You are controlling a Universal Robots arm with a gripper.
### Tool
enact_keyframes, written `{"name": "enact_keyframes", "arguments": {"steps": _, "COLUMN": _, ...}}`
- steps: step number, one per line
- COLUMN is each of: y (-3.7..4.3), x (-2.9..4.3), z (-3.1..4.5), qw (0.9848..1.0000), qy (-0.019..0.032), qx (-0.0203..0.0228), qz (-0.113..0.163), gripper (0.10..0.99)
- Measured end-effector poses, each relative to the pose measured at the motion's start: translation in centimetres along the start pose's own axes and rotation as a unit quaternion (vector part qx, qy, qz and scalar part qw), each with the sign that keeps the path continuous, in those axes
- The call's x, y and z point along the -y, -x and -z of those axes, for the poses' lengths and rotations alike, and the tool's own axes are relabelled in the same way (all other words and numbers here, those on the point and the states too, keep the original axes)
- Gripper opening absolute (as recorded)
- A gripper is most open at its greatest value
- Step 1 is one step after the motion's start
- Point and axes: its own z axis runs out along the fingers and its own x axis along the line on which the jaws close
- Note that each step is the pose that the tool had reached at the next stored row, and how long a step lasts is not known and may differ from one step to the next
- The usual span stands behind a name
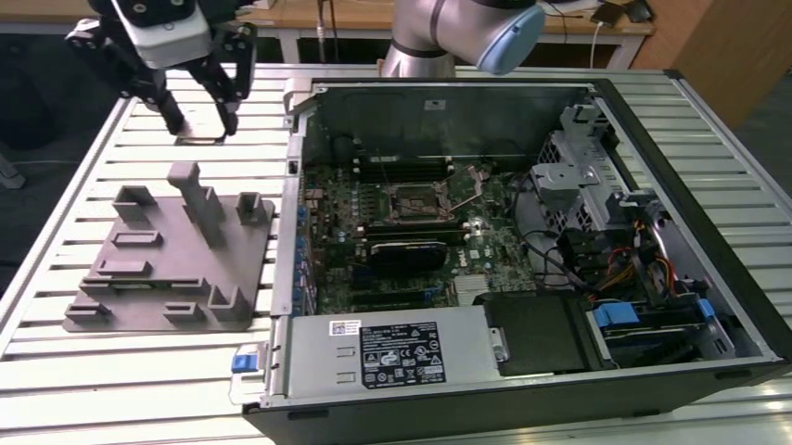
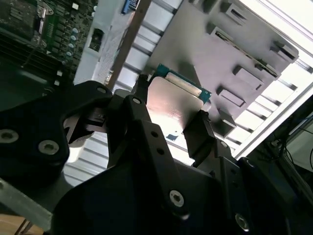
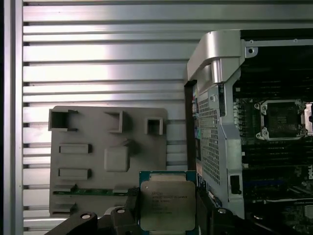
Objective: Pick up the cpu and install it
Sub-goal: 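Pick up the cpu and move it towards the insertion slot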
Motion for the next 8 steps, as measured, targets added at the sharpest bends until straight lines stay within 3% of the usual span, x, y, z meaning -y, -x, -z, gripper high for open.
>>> {"name": "enact_keyframes", "arguments": {"steps": 8, "y": 3.45, "x": -0.12, "z": -0.07, "qw": 1.0, "qy": 0.0, "qx": 0.0, "qz": 0.0, "gripper": 0.541}}
